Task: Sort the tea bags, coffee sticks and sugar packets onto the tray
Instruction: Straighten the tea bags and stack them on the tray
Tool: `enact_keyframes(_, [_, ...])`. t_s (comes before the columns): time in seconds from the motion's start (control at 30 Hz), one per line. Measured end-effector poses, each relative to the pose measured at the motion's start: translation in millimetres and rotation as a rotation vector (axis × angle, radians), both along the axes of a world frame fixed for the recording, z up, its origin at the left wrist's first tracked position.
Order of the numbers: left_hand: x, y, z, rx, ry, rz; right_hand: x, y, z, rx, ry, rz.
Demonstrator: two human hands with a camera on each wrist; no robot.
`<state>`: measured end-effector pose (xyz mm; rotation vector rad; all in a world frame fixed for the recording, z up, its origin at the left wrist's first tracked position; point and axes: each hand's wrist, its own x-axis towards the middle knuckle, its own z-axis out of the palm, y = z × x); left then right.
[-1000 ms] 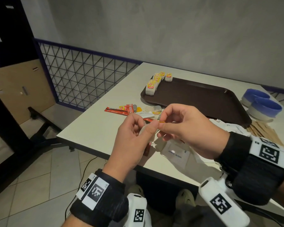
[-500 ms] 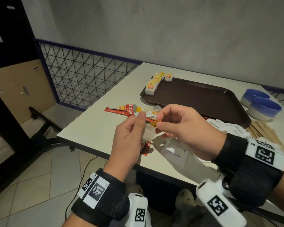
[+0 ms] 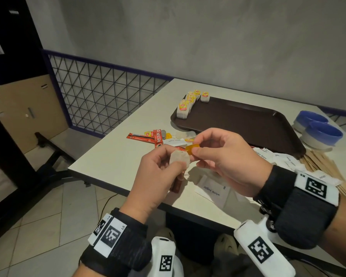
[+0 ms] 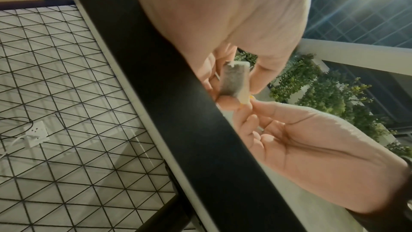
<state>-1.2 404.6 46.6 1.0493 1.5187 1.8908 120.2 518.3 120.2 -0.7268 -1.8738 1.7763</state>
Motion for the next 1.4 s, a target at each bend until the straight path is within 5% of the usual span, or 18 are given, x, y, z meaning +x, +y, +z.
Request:
enact_keyframes(0.53, [10,1,3,0.020,-0.055,0.094,6,1,-1,0.175,-0.001,-0.020])
enact_keyframes(1.07, [9,5,-6,-0.011,0.138,0.185,0,-1,3,0.130,0.025,-0.072])
enact_keyframes(1.4, [6,4,-1,0.086,-0.121,0.058,9,9,16,0.078,0.011,-0.124])
